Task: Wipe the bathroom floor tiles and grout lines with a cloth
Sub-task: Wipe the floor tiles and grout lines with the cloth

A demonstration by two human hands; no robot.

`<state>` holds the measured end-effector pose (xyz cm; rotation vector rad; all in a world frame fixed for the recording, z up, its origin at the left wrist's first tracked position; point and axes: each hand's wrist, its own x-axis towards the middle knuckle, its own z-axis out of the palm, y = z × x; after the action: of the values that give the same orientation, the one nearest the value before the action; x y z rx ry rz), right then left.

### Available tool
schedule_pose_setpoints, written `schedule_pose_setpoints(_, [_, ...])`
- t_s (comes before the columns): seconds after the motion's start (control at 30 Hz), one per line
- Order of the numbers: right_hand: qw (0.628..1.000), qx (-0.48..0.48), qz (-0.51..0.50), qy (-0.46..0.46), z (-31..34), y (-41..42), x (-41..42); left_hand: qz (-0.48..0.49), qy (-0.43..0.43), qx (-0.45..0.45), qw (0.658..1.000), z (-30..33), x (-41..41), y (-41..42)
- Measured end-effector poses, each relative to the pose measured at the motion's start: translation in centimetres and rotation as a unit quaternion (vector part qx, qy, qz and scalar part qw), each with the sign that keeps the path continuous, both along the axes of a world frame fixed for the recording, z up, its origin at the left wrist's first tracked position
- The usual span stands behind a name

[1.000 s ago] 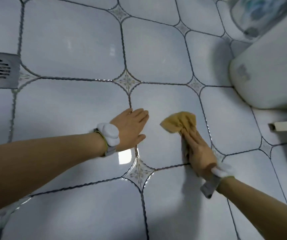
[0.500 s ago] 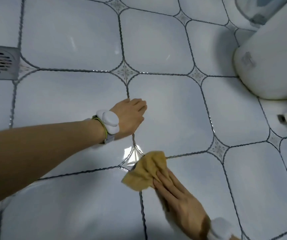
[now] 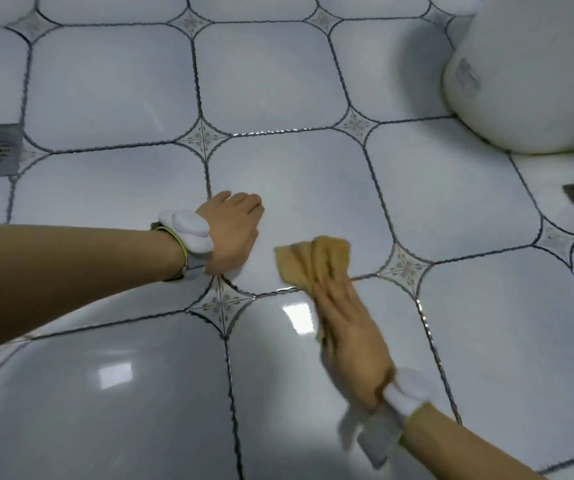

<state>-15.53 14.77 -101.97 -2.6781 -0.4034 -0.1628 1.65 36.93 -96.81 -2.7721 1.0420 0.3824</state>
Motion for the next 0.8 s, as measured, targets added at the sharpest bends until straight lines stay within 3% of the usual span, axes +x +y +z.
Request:
schedule_pose_setpoints(0.1, [0.978, -0.026, 0.201, 0.037, -0.6, 3.9, -8.4, -0.047, 0.008, -0.022, 0.999, 0.1, -1.0, -2.3])
schedule_pose_setpoints(0.17, [0.972, -0.016, 0.229, 0.043, -0.9, 2.4, -8.7, -0.083, 0.020, -0.021, 0.996, 0.0, -2.1, -4.0])
schedule_pose_setpoints(0.27, [0.998, 0.019, 0.039, 0.040, 0.5, -3.3, -4.5, -0.108, 0.029, -0.070, 0.991, -0.2, -4.1, -5.6])
schedule_pose_setpoints(0.37, [0.974, 0.027, -0.214, 0.066, 1.9, -10.5, -1.1, -0.041, 0.049, -0.127, 0.990, -0.5, -5.1, -4.6])
schedule_pose_setpoints(0.43, [0.955, 0.033, -0.290, 0.049, 2.2, -11.8, -0.8, 0.010, 0.062, -0.136, 0.989, -0.9, -5.5, -2.6])
schedule_pose_setpoints(0.5, [0.952, 0.033, -0.303, 0.029, 1.8, -9.7, -1.7, 0.014, 0.053, -0.122, 0.991, -1.3, -5.9, -0.1])
schedule_pose_setpoints(0.57, [0.975, 0.043, -0.218, 0.013, 1.4, -4.9, -4.1, -0.022, 0.048, -0.091, 0.994, -1.4, -6.9, 2.0])
schedule_pose_setpoints(0.63, [0.998, 0.027, -0.044, 0.025, 1.2, 0.2, -7.4, -0.064, 0.051, -0.061, 0.995, -1.6, -7.7, 2.5])
schedule_pose_setpoints(0.7, [0.990, 0.029, 0.129, 0.049, 1.0, 5.3, -11.4, -0.084, 0.058, -0.034, 0.994, -1.9, -8.9, 2.6])
schedule_pose_setpoints(0.8, [0.974, 0.021, 0.209, 0.088, 1.0, 7.1, -14.3, -0.076, 0.038, -0.043, 0.995, -1.6, -9.0, 1.9])
